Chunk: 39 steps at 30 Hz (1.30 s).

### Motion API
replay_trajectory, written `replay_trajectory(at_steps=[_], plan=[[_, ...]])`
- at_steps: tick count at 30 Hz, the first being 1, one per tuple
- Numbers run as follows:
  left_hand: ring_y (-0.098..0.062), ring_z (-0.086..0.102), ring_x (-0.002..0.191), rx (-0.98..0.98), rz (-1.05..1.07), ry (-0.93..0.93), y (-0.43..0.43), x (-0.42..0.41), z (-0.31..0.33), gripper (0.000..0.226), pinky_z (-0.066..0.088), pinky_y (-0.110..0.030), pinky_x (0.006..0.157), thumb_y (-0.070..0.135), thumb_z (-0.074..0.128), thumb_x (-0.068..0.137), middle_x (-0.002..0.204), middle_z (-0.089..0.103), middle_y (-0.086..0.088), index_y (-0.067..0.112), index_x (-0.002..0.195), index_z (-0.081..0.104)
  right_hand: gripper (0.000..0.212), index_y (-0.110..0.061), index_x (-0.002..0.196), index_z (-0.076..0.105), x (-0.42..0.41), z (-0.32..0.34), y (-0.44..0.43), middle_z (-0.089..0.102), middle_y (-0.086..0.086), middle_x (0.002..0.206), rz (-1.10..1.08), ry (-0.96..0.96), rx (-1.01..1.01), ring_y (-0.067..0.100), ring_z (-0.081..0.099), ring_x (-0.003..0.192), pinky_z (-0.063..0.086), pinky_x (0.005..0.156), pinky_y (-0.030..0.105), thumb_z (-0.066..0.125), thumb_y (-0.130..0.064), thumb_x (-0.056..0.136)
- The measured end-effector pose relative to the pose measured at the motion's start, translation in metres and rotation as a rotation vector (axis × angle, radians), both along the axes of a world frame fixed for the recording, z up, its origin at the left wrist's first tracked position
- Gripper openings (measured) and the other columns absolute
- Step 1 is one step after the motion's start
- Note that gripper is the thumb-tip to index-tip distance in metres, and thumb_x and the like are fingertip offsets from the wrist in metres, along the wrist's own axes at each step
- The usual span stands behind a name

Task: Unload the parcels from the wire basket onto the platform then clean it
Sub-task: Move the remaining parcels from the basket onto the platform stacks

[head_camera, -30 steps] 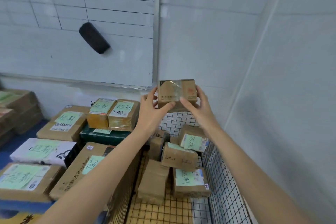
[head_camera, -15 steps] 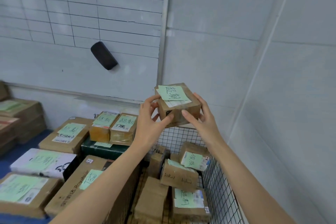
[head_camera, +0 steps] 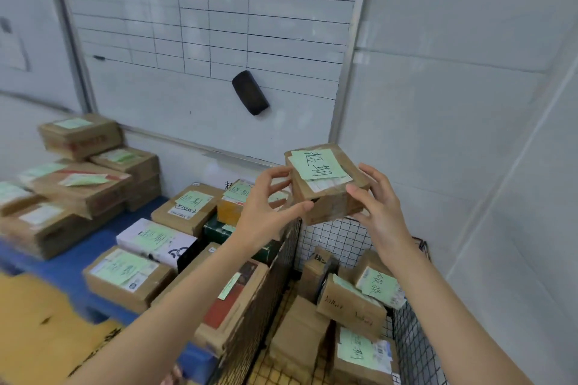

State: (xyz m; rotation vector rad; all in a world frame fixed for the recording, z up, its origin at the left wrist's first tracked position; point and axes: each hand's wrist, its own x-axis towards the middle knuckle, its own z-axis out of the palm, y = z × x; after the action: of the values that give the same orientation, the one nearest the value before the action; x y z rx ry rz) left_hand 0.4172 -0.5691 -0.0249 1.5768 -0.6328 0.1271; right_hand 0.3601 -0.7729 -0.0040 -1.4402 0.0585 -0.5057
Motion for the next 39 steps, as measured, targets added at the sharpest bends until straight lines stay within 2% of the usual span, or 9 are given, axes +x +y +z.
replay_trajectory(at_steps=[7,13,17,20,23,28,32,36,39], plan=[[0.002,0.048,0.126,0.169,0.133,0.004,0.067,-0.003,-0.013,0.095,0.046,-0.023,0.096,0.060,0.086,0.057,0.140,0.045,0.022,0.039,0.138,0.041,0.039,-0.031,0.120,0.064,0.014,-0.013,0.032,0.064,-0.010,0.126,0.150,0.044,-0.080,0.017,0.059,0.119,0.052,0.098,0.045,0.072,-0.012,0.087],[-0.005,0.047,0.127,0.300,0.232,0.004,0.116,-0.009,-0.027,0.089,0.044,-0.024,0.096,0.025,0.088,0.071,0.138,0.044,0.023,0.039,0.141,0.035,0.042,-0.029,0.120,0.064,0.021,-0.024,0.068,0.065,-0.006,0.122,0.334,0.063,-0.103,0.019,0.061,0.117,0.056,0.091,0.040,0.075,-0.013,0.083],[-0.005,0.055,0.117,0.296,0.275,0.003,0.140,-0.009,-0.027,0.084,0.047,-0.025,0.098,0.022,0.088,0.071,0.128,0.054,0.016,0.044,0.136,0.038,0.050,-0.032,0.116,0.064,0.030,-0.025,0.091,0.065,-0.002,0.123,0.435,0.072,-0.161,0.023,0.060,0.118,0.056,0.083,0.034,0.084,-0.024,0.070],[-0.008,0.062,0.105,0.274,0.303,0.002,0.160,-0.007,-0.029,0.081,0.051,-0.020,0.090,0.019,0.086,0.072,0.126,0.059,0.006,0.038,0.138,0.043,0.063,-0.032,0.115,0.060,0.040,-0.024,0.105,0.059,0.004,0.130,0.454,0.116,-0.154,0.026,0.059,0.120,0.053,0.095,0.044,0.085,-0.041,0.058],[-0.009,0.064,0.101,0.255,0.327,-0.031,0.176,-0.004,-0.032,0.075,0.055,-0.027,0.087,0.016,0.085,0.074,0.119,0.061,0.011,0.035,0.136,0.047,0.072,-0.031,0.111,0.058,0.050,-0.026,0.120,0.058,0.002,0.129,0.435,0.145,-0.157,0.028,0.059,0.121,0.043,0.106,0.055,0.091,-0.052,0.050],[-0.011,0.064,0.104,0.190,0.363,-0.059,0.210,0.013,-0.041,0.069,0.058,-0.036,0.087,0.018,0.085,0.074,0.118,0.063,0.020,0.042,0.129,0.049,0.068,-0.024,0.117,0.057,0.069,-0.024,0.161,0.062,-0.001,0.126,0.336,0.121,-0.168,0.017,0.061,0.117,0.048,0.105,0.046,0.083,-0.044,0.057],[-0.006,0.062,0.106,0.152,0.362,-0.059,0.252,0.036,-0.040,0.070,0.055,-0.031,0.092,0.014,0.084,0.075,0.110,0.059,0.035,0.043,0.127,0.047,0.070,-0.025,0.122,0.054,0.089,-0.019,0.209,0.060,-0.004,0.133,0.297,0.092,-0.203,0.010,0.061,0.117,0.048,0.106,0.045,0.081,-0.049,0.062],[-0.001,0.059,0.111,0.108,0.348,-0.074,0.303,0.062,-0.041,0.068,0.051,-0.021,0.093,0.015,0.084,0.075,0.115,0.059,0.030,0.044,0.122,0.045,0.052,-0.020,0.124,0.052,0.112,-0.017,0.266,0.062,-0.008,0.130,0.271,0.072,-0.217,-0.003,0.061,0.111,0.050,0.104,0.034,0.074,-0.036,0.080],[0.004,0.057,0.113,0.093,0.333,-0.061,0.335,0.079,-0.041,0.067,0.049,-0.014,0.091,0.015,0.084,0.075,0.116,0.057,0.034,0.040,0.124,0.044,0.052,-0.022,0.123,0.052,0.124,-0.016,0.304,0.061,-0.015,0.127,0.247,0.063,-0.234,-0.007,0.060,0.111,0.052,0.100,0.031,0.070,-0.041,0.078]])
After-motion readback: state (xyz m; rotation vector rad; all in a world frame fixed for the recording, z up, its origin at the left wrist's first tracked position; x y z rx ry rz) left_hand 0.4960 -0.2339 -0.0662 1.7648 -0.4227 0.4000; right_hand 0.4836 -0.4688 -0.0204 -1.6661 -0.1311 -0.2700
